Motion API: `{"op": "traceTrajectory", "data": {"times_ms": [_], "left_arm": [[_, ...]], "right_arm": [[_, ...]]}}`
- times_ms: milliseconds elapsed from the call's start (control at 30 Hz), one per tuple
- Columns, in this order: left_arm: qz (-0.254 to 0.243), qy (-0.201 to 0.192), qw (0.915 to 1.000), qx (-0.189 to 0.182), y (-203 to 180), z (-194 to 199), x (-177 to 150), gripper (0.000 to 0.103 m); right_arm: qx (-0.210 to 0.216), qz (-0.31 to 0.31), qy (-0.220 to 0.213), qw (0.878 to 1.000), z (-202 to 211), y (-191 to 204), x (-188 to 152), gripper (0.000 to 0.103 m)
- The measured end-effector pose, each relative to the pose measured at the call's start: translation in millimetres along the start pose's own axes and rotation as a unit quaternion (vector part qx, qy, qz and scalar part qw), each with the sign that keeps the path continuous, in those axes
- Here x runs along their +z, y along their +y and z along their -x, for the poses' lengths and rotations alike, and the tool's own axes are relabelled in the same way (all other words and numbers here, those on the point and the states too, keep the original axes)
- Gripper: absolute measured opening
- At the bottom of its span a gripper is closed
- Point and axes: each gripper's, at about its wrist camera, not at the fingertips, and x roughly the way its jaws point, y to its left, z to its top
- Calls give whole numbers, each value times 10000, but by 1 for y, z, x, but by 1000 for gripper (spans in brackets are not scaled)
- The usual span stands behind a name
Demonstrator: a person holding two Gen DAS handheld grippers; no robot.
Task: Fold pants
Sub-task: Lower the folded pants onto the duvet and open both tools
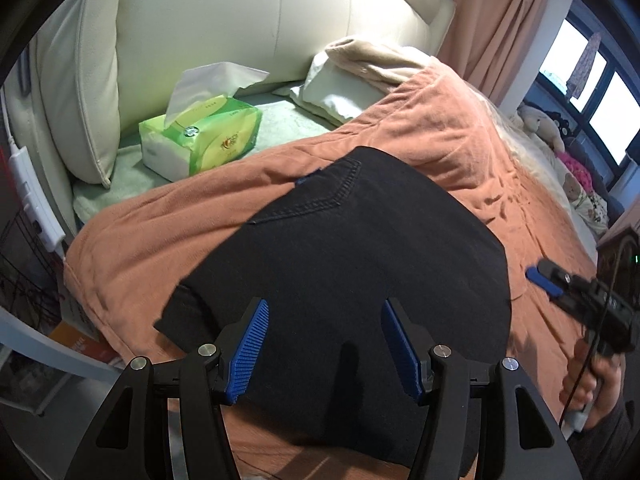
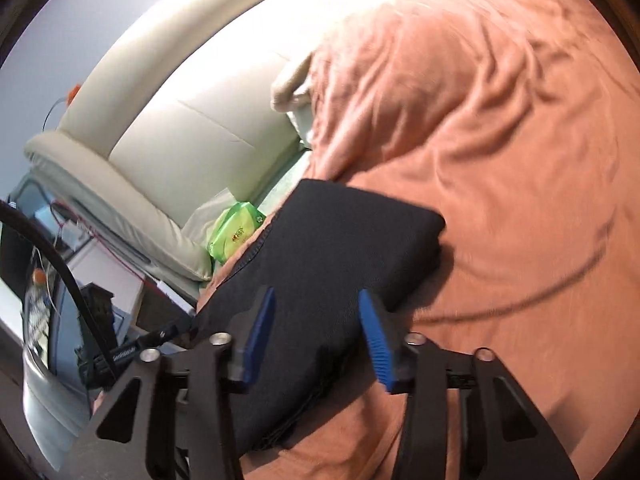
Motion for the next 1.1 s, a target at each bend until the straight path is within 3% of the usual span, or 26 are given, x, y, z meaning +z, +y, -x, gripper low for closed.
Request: {"op": "traceTrajectory", "data": {"times_ms": [167,367,467,633,767,800,867,900,1100], "left_arm": [[60,-112,9999,-42,-17,-5,-11,61],[115,-106,9998,-140,-29,-17,-22,61],[17,-13,10000,-35,-32,-24,-27,61],[73,105,9999,61,-34,-30,-33,61],[56,104,9999,-113,-47,-24,-36,61],[35,95,9998,-171,-51,-23,-38,59],[-34,151,9995,-265,-59,-23,-43,27],[-22,227,9993,-301,-62,-24,-47,21],[-10,346,9975,-608,-78,-15,-70,15]], "right_arm": [[-66,644,236,9976,-19,25,30,34],[91,1143,742,9906,-62,37,31,34],[-479,1589,1047,9806,-80,32,22,33],[-1149,1688,1188,9717,-89,12,27,6],[-1343,1859,1236,9655,-86,24,23,5],[-1268,1902,1282,9650,-85,28,19,5],[-1142,2061,1413,9615,-80,39,8,5],[-1156,2112,1430,9600,-81,39,5,5],[-1109,1876,1499,9644,-60,33,0,5]]}}
